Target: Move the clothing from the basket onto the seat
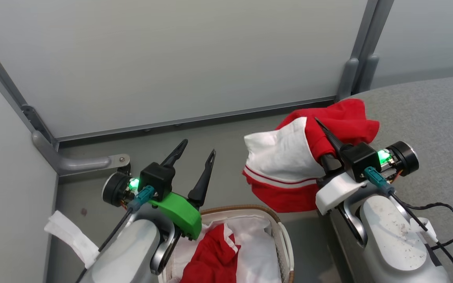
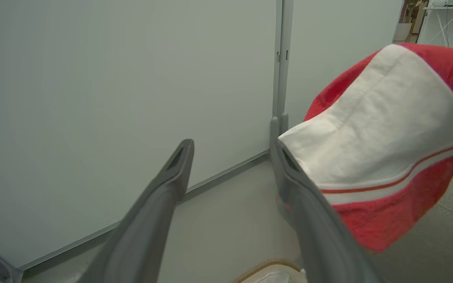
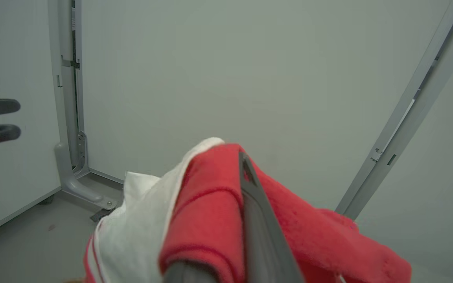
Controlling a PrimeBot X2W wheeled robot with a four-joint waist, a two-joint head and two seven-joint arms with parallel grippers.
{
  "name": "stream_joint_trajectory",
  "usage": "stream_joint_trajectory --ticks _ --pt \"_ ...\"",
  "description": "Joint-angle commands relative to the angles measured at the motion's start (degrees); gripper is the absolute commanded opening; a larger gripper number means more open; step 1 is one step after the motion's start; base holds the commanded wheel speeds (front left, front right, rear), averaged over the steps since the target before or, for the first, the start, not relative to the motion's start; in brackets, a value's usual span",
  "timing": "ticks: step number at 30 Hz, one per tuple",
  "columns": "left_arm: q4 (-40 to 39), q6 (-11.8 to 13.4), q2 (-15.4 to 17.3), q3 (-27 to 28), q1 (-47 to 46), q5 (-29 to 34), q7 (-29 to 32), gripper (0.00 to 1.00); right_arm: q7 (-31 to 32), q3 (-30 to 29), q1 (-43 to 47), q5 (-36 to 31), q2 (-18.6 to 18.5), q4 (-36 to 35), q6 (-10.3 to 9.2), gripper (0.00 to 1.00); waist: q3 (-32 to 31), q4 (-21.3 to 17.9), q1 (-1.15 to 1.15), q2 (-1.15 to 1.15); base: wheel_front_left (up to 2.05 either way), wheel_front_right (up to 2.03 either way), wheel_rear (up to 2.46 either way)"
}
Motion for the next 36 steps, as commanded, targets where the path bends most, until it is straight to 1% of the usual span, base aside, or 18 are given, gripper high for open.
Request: stream_joint_trajectory --ticks 1,6,12,17,20,25,30,36 --pt "-0.53 -0.64 -0.63 1.20 1.84 0.94 -0.13 1.00 -0.28 -0.49 0.72 -0.30 -0.19 -0.38 -0.04 0.00 0.05 -0.07 0.00 0.00 0.00 0.00 0.00" --pt "-1.26 -2.55 -2.99 4.79 6.57 3.24 -0.09 1.00 -0.28 -1.78 1.66 -0.51 -0.19 -0.73 -0.04 0.00 0.24 -0.27 0.00 0.00 0.00 0.00 0.00" --pt "-1.26 -4.10 -5.18 7.39 9.89 5.76 -0.10 1.00 -0.28 -2.71 1.95 -0.88 -0.20 -0.86 -0.04 0.00 0.57 -0.56 0.00 0.00 0.00 0.00 0.00" --pt "-1.88 -4.94 -6.36 9.23 11.31 6.80 -0.09 1.00 -0.28 -3.12 1.83 -0.96 -0.23 -0.92 -0.04 0.00 1.05 -2.29 0.00 0.00 0.00 0.00 0.00" --pt "-2.65 -5.15 -7.04 9.91 11.94 7.43 -0.09 1.00 -0.28 -3.44 1.66 -1.24 -0.20 -0.88 -0.04 0.00 1.51 -4.65 0.00 0.00 0.00 0.00 0.00" --pt "-3.33 -5.38 -7.48 10.43 12.27 8.26 -0.09 1.00 -0.28 -3.98 1.11 -2.20 -0.21 -0.83 -0.05 0.00 2.48 -10.10 0.00 0.00 0.00 0.00 0.00" --pt "-3.68 -5.50 -7.76 10.30 11.91 8.63 -0.09 1.00 -0.28 -5.80 0.73 -3.17 -0.18 -1.13 -0.05 0.00 3.90 -15.91 0.00 0.00 0.00 0.00 0.00" --pt "-3.62 -5.49 -7.81 8.98 10.26 8.40 -0.07 1.00 -0.28 -8.26 0.60 -3.57 -0.17 -1.89 -0.05 0.00 5.91 -20.20 0.00 0.00 0.00 0.00 0.00"
